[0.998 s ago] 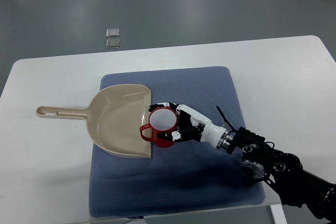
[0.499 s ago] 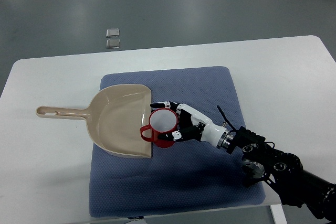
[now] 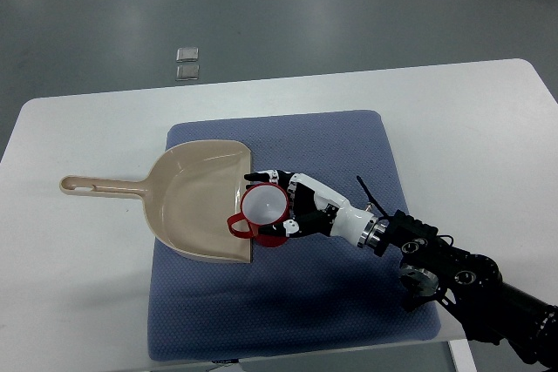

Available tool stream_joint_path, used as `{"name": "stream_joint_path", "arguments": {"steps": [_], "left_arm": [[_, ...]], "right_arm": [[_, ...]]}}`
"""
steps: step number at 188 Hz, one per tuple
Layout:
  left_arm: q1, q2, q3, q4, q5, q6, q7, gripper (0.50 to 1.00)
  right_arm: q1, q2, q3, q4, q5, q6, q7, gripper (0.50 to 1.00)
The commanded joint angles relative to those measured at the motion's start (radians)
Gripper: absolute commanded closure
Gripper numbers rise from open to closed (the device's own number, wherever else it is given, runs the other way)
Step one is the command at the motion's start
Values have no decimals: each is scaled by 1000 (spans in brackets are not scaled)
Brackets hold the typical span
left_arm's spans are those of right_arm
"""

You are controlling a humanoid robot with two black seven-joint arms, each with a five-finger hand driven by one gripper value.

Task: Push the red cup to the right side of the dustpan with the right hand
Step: 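Open the right hand and pull it back from the red mug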

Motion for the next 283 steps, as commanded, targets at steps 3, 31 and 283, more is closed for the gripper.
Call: {"name": "stream_joint_path", "arguments": {"steps": [3,31,283], "left_arm": [[0,0,0,0,0,0,0,500],[0,0,0,0,0,0,0,500],[0,0,1,0,0,0,-1,500]], "right_arm": [[0,-5,0,10,0,5,0,572],[-3,-18,3,14,0,3,0,570],[1,-189,141,-16,110,49,0,572]]}}
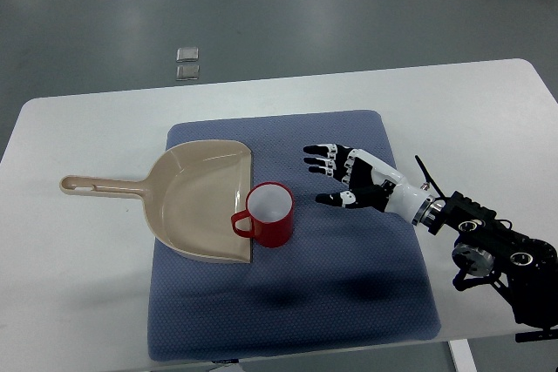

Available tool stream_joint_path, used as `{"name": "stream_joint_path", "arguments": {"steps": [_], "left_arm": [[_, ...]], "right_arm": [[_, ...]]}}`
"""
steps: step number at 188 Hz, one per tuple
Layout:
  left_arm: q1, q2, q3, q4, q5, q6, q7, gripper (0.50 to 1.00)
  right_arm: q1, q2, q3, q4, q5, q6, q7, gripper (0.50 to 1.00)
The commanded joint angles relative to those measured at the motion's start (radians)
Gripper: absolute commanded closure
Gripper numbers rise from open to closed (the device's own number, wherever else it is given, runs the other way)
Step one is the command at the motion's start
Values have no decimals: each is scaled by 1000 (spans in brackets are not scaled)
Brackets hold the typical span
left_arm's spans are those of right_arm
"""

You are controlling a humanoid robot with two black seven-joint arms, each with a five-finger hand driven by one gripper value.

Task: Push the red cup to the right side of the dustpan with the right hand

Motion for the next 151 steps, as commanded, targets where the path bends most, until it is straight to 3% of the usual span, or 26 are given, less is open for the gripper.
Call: {"name": "stream_joint_path", "arguments": {"steps": [1,29,66,92,107,121,151], "left_arm": [[0,0,1,0,0,0,-1,500],[0,0,0,0,0,0,1,500],[0,0,0,0,0,0,1,500],[0,0,1,0,0,0,1,500],[0,0,1,0,0,0,1,500],[0,0,1,0,0,0,-1,500],[0,0,0,0,0,0,1,500]], "right_arm": [[3,-11,38,-18,47,0,0,572],[8,-27,83,-32,156,-27,0,572],[20,-25,138,-32,234,-156,0,572],[25,-17,172,-30,254,-297,-65,574],[28,-2,178,-27,258,-434,-131,572],[28,7,178,-23,260,-523,-143,572],[28,7,179,-16,261,-535,-143,570]]}}
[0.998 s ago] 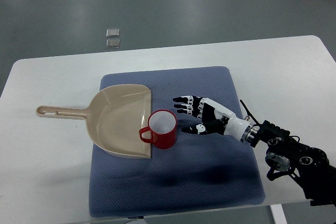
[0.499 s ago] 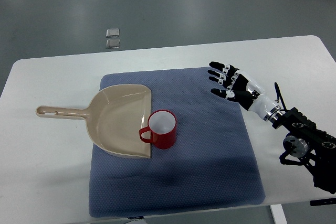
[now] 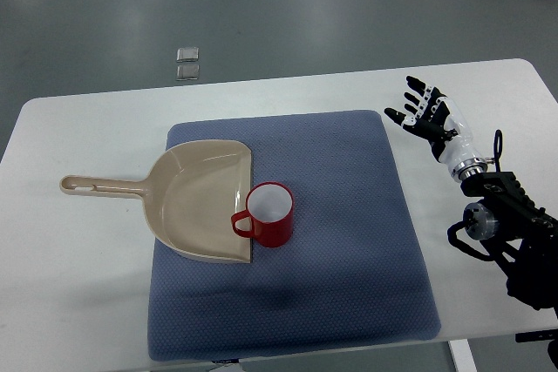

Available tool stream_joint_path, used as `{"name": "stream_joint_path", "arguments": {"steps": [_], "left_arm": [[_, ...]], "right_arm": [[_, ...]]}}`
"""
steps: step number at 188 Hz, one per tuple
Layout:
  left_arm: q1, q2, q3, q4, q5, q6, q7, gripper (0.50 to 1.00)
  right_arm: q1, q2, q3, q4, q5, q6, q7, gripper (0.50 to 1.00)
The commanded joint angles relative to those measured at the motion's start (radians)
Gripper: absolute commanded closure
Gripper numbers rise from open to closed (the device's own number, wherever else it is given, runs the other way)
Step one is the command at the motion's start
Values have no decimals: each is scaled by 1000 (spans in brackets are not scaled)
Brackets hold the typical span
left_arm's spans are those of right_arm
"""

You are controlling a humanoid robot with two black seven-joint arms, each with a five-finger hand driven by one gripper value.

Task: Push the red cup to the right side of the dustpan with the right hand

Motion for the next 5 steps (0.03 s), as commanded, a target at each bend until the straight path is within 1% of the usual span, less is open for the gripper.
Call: {"name": "stream_joint_path", "arguments": {"steps": [1,5], "left_arm": [[0,0,0,0,0,0,1,500],[0,0,0,0,0,0,1,500]], "right_arm": [[-1,-1,0,3,1,-12,-2,570],[0,-1,2,3,2,-12,0,570]]}}
